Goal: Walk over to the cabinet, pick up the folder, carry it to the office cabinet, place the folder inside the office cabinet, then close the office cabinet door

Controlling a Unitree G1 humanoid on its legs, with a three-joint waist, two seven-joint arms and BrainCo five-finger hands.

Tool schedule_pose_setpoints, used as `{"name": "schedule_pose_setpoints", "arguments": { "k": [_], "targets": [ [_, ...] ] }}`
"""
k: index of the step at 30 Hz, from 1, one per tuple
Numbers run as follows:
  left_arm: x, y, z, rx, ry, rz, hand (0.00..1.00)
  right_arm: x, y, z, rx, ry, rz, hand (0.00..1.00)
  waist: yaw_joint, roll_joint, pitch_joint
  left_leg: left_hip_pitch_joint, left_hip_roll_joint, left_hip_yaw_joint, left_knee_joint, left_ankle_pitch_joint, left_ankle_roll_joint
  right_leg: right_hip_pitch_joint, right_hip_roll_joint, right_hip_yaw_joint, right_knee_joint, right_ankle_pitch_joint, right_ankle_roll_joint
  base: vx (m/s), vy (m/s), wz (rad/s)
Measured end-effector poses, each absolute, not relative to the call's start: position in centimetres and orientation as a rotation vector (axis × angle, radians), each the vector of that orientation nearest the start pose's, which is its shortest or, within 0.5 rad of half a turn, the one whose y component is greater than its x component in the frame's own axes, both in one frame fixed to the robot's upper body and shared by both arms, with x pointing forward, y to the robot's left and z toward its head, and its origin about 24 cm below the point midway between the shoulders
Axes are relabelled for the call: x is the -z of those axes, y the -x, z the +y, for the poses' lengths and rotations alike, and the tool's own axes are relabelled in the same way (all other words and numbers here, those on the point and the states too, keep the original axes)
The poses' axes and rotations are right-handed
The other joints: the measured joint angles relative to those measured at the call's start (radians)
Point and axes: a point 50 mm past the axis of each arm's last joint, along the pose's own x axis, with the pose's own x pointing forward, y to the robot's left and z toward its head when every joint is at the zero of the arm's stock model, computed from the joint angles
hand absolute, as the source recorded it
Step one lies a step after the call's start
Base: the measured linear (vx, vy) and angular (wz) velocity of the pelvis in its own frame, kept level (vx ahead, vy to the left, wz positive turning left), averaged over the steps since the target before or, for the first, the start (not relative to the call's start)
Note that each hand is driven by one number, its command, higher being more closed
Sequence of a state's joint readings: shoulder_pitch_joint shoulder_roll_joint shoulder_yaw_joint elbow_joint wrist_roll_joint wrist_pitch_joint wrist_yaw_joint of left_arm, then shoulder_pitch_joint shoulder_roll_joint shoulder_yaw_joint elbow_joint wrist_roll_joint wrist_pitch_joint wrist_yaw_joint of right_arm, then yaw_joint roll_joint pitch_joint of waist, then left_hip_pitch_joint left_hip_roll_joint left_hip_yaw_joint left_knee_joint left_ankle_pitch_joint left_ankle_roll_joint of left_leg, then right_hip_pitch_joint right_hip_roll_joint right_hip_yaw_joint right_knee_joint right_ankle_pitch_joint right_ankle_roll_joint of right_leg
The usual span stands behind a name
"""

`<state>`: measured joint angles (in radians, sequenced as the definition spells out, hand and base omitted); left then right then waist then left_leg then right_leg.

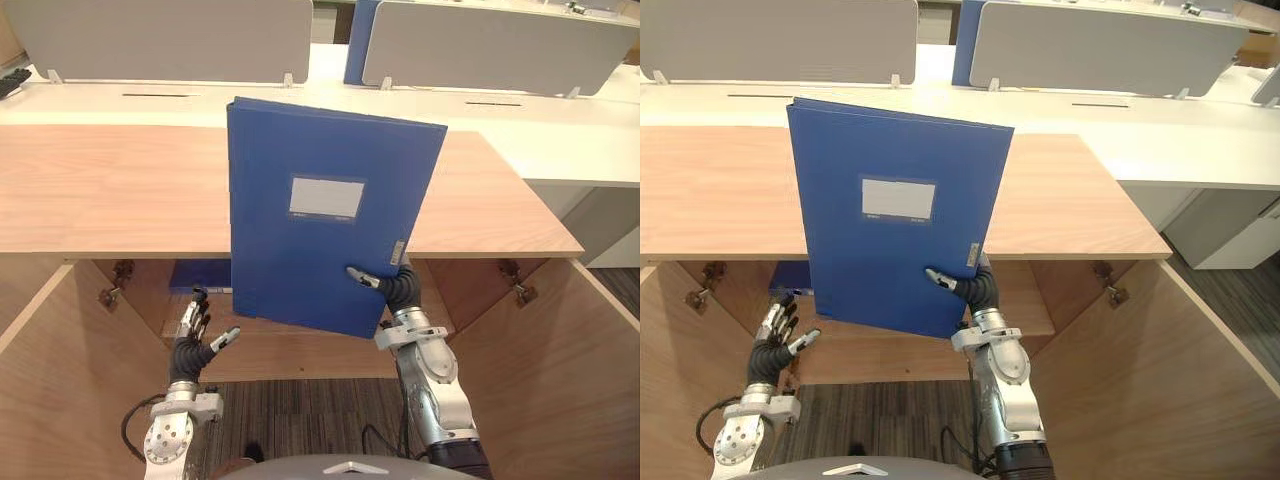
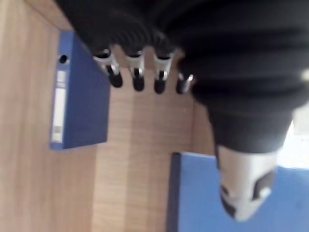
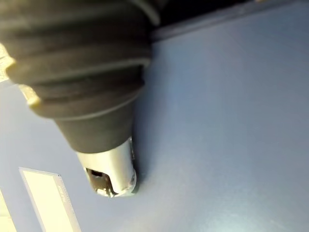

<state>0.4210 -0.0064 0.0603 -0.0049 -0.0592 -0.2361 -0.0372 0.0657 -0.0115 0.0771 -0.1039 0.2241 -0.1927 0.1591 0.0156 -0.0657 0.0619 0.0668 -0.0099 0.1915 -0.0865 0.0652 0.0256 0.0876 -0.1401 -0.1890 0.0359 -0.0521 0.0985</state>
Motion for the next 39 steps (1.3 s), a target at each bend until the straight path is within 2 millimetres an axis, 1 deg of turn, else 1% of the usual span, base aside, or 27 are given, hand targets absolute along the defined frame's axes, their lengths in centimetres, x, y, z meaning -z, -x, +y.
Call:
{"name": "schedule_pose_setpoints", "arguments": {
  "k": [1,2,3,4,5,6,7,8,9,10,12,15,18,19,21,23,26,27,30,34,37,39],
  "targets": [
    [2.1,-15.3,18.6,-0.160,0.020,0.178,0.00,-7.0,-23.8,-13.2,-0.198,-0.191,-0.242,1.00,0.000,0.004,0.009,-0.006,0.001,0.000,0.005,-0.002,-0.004,-0.011,-0.001,0.001,0.013,0.000,0.000,0.00,0.000,0.00],
    [2.4,-15.5,18.7,-0.158,0.004,0.192,0.00,-7.1,-23.8,-13.0,-0.200,-0.173,-0.248,1.00,0.000,-0.001,0.017,-0.026,0.002,-0.001,0.020,-0.003,-0.004,-0.034,-0.002,0.001,0.038,0.001,0.000,-0.04,0.018,0.05],
    [2.6,-16.2,19.0,-0.157,-0.015,0.193,0.00,-7.5,-24.0,-12.9,-0.198,-0.146,-0.267,1.00,0.000,-0.003,0.053,-0.087,0.009,-0.003,0.109,-0.032,0.002,-0.072,-0.009,0.003,0.079,-0.003,-0.006,-0.07,0.017,0.03],
    [2.6,-16.6,19.1,-0.158,-0.026,0.189,0.00,-7.8,-24.2,-12.7,-0.207,-0.125,-0.281,1.00,0.000,-0.001,0.076,-0.123,0.017,-0.001,0.165,-0.054,0.001,-0.093,-0.009,0.009,0.099,-0.005,-0.009,-0.12,0.010,-0.03],
    [2.5,-17.5,19.2,-0.159,-0.039,0.177,0.00,-8.6,-24.7,-12.4,-0.232,-0.088,-0.312,1.00,-0.002,0.012,0.120,-0.199,0.037,0.000,0.279,-0.099,0.005,-0.134,-0.004,0.015,0.141,-0.009,-0.012,-0.17,0.013,-0.13],
    [2.4,-18.2,19.2,-0.164,-0.041,0.173,0.00,-9.1,-24.9,-11.8,-0.262,-0.040,-0.335,1.00,-0.005,0.028,0.139,-0.276,0.059,0.001,0.370,-0.135,0.005,-0.195,0.002,0.020,0.190,-0.021,-0.011,-0.19,0.019,-0.17],
    [2.4,-18.5,19.2,-0.164,-0.042,0.169,0.00,-9.4,-25.1,-11.6,-0.270,-0.014,-0.348,1.00,-0.007,0.035,0.156,-0.304,0.069,0.004,0.408,-0.154,0.003,-0.223,0.003,0.026,0.222,-0.031,-0.012,-0.21,0.048,-0.19],
    [2.2,-19.1,19.2,-0.164,-0.047,0.158,0.00,-9.9,-25.3,-10.9,-0.299,0.025,-0.371,1.00,-0.007,0.043,0.187,-0.348,0.080,0.008,0.472,-0.181,0.002,-0.275,0.002,0.044,0.289,-0.058,-0.012,-0.29,0.082,-0.22],
    [2.2,-19.5,19.2,-0.161,-0.068,0.158,0.00,-10.1,-25.3,-10.3,-0.320,0.065,-0.383,1.00,-0.007,0.046,0.192,-0.402,0.093,0.017,0.535,-0.211,0.003,-0.343,-0.004,0.056,0.367,-0.095,-0.015,-0.27,0.088,-0.24],
    [2.1,-19.6,19.2,-0.159,-0.080,0.156,0.00,-10.3,-25.2,-10.0,-0.330,0.087,-0.392,1.00,-0.005,0.046,0.196,-0.421,0.098,0.025,0.560,-0.225,0.001,-0.371,-0.006,0.064,0.397,-0.108,-0.014,-0.24,0.070,-0.25],
    [1.9,-19.9,18.8,-0.151,-0.098,0.147,0.00,-11.2,-24.7,-9.1,-0.364,0.152,-0.451,1.00,-0.005,0.062,0.217,-0.493,0.109,0.033,0.638,-0.253,0.002,-0.459,-0.015,0.081,0.488,-0.140,-0.009,-0.12,0.036,-0.18],
    [1.7,-20.2,18.8,-0.171,-0.108,0.136,0.00,-12.3,-24.4,-8.5,-0.376,0.195,-0.515,1.00,-0.001,0.069,0.232,-0.571,0.128,0.059,0.713,-0.279,0.005,-0.558,-0.019,0.113,0.577,-0.164,-0.011,-0.08,0.024,-0.27],
    [1.5,-20.6,18.7,-0.182,-0.119,0.122,0.00,-13.4,-24.1,-7.8,-0.383,0.262,-0.585,1.00,0.002,0.081,0.246,-0.676,0.164,0.080,0.819,-0.317,0.007,-0.683,-0.017,0.135,0.684,-0.189,-0.020,-0.06,0.010,-0.26],
    [1.2,-20.9,18.5,-0.179,-0.128,0.110,0.00,-13.6,-24.2,-7.8,-0.377,0.271,-0.597,1.00,0.005,0.082,0.249,-0.699,0.172,0.086,0.846,-0.327,0.006,-0.714,-0.015,0.145,0.713,-0.198,-0.021,-0.06,-0.008,-0.26],
    [0.5,-21.9,18.2,-0.174,-0.131,0.075,0.00,-14.3,-24.4,-7.5,-0.373,0.303,-0.635,1.00,0.007,0.093,0.266,-0.756,0.197,0.098,0.911,-0.353,0.011,-0.784,-0.012,0.157,0.779,-0.219,-0.024,-0.05,-0.005,-0.26],
    [0.2,-22.3,18.1,-0.178,-0.130,0.058,0.00,-14.6,-24.5,-7.3,-0.380,0.318,-0.657,1.00,0.010,0.093,0.270,-0.796,0.207,0.109,0.937,-0.364,0.011,-0.836,-0.011,0.168,0.808,-0.223,-0.025,-0.04,0.007,-0.23],
    [-0.4,-22.9,17.9,-0.191,-0.121,0.033,0.00,-15.4,-24.6,-7.2,-0.381,0.380,-0.711,1.00,0.009,0.108,0.285,-0.861,0.222,0.112,0.983,-0.375,0.012,-0.907,-0.010,0.173,0.855,-0.233,-0.026,-0.02,0.001,-0.07],
    [-0.5,-23.2,17.8,-0.193,-0.117,0.025,0.00,-15.8,-24.6,-7.2,-0.389,0.393,-0.734,1.00,0.015,0.111,0.289,-0.881,0.228,0.111,0.998,-0.379,0.012,-0.929,-0.010,0.173,0.870,-0.235,-0.023,0.00,0.000,0.00],
    [-0.9,-23.6,17.7,-0.195,-0.113,0.010,0.00,-16.7,-24.6,-7.1,-0.390,0.433,-0.793,1.00,0.020,0.112,0.299,-0.922,0.232,0.107,1.015,-0.383,0.017,-0.970,-0.011,0.173,0.895,-0.245,-0.026,0.01,-0.023,0.02],
    [-1.3,-24.0,17.7,-0.207,-0.110,-0.009,0.00,-17.0,-24.8,-7.5,-0.356,0.482,-0.823,1.00,0.030,0.113,0.300,-0.967,0.232,0.101,1.031,-0.384,0.019,-1.013,-0.014,0.171,0.916,-0.252,-0.027,0.01,-0.035,0.04],
    [-1.8,-24.5,17.8,-0.220,-0.106,-0.031,0.00,-16.8,-25.4,-8.3,-0.315,0.496,-0.794,1.00,0.038,0.115,0.307,-0.994,0.233,0.088,1.045,-0.384,0.022,-1.032,-0.015,0.163,0.929,-0.256,-0.029,-0.01,-0.047,0.07],
    [-2.4,-25.0,17.9,-0.233,-0.098,-0.053,0.00,-16.6,-26.5,-9.7,-0.242,0.496,-0.744,1.00,0.043,0.115,0.328,-1.011,0.232,0.079,1.047,-0.385,0.019,-1.041,-0.018,0.150,0.935,-0.259,-0.033,-0.02,-0.072,0.12]
  ]
}}
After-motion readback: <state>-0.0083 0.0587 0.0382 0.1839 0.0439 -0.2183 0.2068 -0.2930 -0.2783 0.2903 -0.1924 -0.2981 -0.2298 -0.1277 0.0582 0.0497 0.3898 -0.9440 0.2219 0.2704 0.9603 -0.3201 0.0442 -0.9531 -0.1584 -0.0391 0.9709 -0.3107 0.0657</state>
